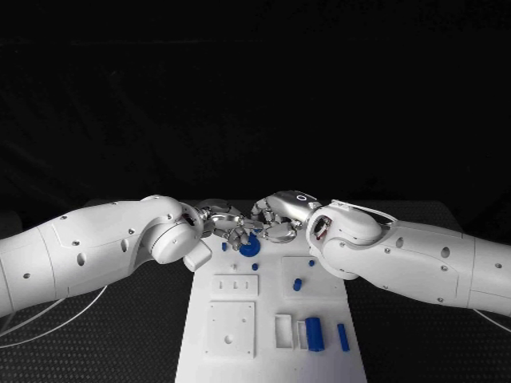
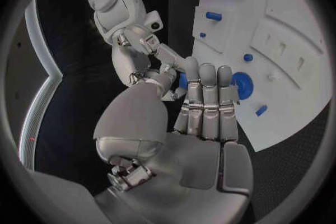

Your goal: Assemble the parts on the task board

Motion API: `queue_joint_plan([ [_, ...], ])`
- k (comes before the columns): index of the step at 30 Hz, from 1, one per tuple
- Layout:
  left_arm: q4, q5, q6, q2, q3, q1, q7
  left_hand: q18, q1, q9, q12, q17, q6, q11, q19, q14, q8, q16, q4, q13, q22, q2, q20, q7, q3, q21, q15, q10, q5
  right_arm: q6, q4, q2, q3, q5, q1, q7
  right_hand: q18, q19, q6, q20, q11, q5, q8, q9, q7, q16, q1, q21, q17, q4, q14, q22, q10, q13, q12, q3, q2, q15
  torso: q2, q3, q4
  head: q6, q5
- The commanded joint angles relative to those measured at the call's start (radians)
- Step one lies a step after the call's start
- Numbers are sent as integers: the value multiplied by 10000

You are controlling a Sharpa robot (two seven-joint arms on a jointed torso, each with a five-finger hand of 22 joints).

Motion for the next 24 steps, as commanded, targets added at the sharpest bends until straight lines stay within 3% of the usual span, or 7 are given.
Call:
queue_joint_plan([
  [1, 61, 21, 274, 60, 24, 17, 225, -186, 178, -27, 15, -65, 174, -6, -74, -97, 34, 82, -317, -11, 76, 150, -403, -20, 56, 42, -6, -57, 132, 160, 14, 35, -5, -47, -11, 70, 139, 15, 2335, -70, -312, -53, 23, -7, -254, 63, 66, 66, 6, -2, -5, 177, -360, -4, 30, 42, -27, -45, -3, 1, 1, -10, 13],
  [9, 43, 24, 262, 82, 24, 17, 277, -221, 189, -94, -19, -233, 447, -54, -83, -113, 93, 166, -1146, -46, 11, 652, -385, -61, 303, 66, 22, 6, 418, 206, 46, 37, -5, -43, -11, 75, 139, 16, 2337, -70, -312, -53, 19, 1, -254, 62, 63, 66, 5, -2, -4, 175, -358, -5, 30, 48, -33, -45, 2, 9, -5, -13, 24],
  [12, 20, 93, 250, 83, 24, 17, 293, -237, -220, -161, -77, -359, 515, -60, -86, -121, 73, 207, -1586, -90, -37, 871, -369, -54, 435, 82, 36, 41, 458, 223, 21, 37, -7, -38, -12, 75, 139, 16, 2338, -70, -312, -53, 17, 5, -255, 61, 63, 66, 5, -3, -3, 174, -357, -6, 29, 52, -36, -46, 2, 11, -8, -14, 27],
  [17, 8, 228, 241, 100, 23, 16, 330, -237, -691, -211, -160, -480, 571, -51, -100, -143, 63, 218, -1838, -142, -84, 1080, -364, -69, 583, 86, 52, 62, 466, 237, -1, 63, -9, -34, -21, 78, 139, 16, 2340, -70, -313, -53, 14, 12, -255, 60, 62, 66, 4, -4, -2, 173, -355, -7, 29, 59, -43, -46, 0, 13, -14, -32, 29],
  [20, -6, 339, 217, 133, 23, 16, 343, -234, -1505, -241, -349, -669, 674, -71, -166, -194, 89, 135, -2136, -245, -160, 1323, -336, -71, 691, 51, 98, 79, 1247, 232, -10, 84, -11, -34, -34, 82, 139, 16, 2340, -71, -313, -52, 11, 17, -256, 59, 63, 66, 3, -4, -1, 172, -354, -8, 28, 65, -46, -46, 4, 16, -11, -35, 29],
  [22, -6, 352, 218, 143, 23, 16, 345, -224, -1953, -254, -451, -771, 754, -75, -135, -158, 118, 120, -2470, -296, -197, 1364, -320, -83, 838, 75, 101, 147, 1419, 236, -14, 88, -11, -33, -38, 85, 139, 17, 2341, -71, -314, -52, 9, 20, -256, 58, 64, 65, 3, -4, 0, 172, -353, -8, 27, 69, -48, -46, 2, 16, -10, -42, 28],
  [24, 0, 363, 187, 149, 23, 16, 355, -222, -2008, -251, -463, -782, 781, -71, -131, -153, 132, 120, -2503, -301, -202, 1373, -319, -95, 868, 78, 101, 156, 1496, 233, -10, 82, -12, -32, -39, 83, 139, 17, 2341, -71, -314, -52, 8, 21, -256, 58, 64, 65, 3, -4, 0, 171, -353, -8, 27, 70, -48, -47, -1, 17, -9, -50, 26],
])
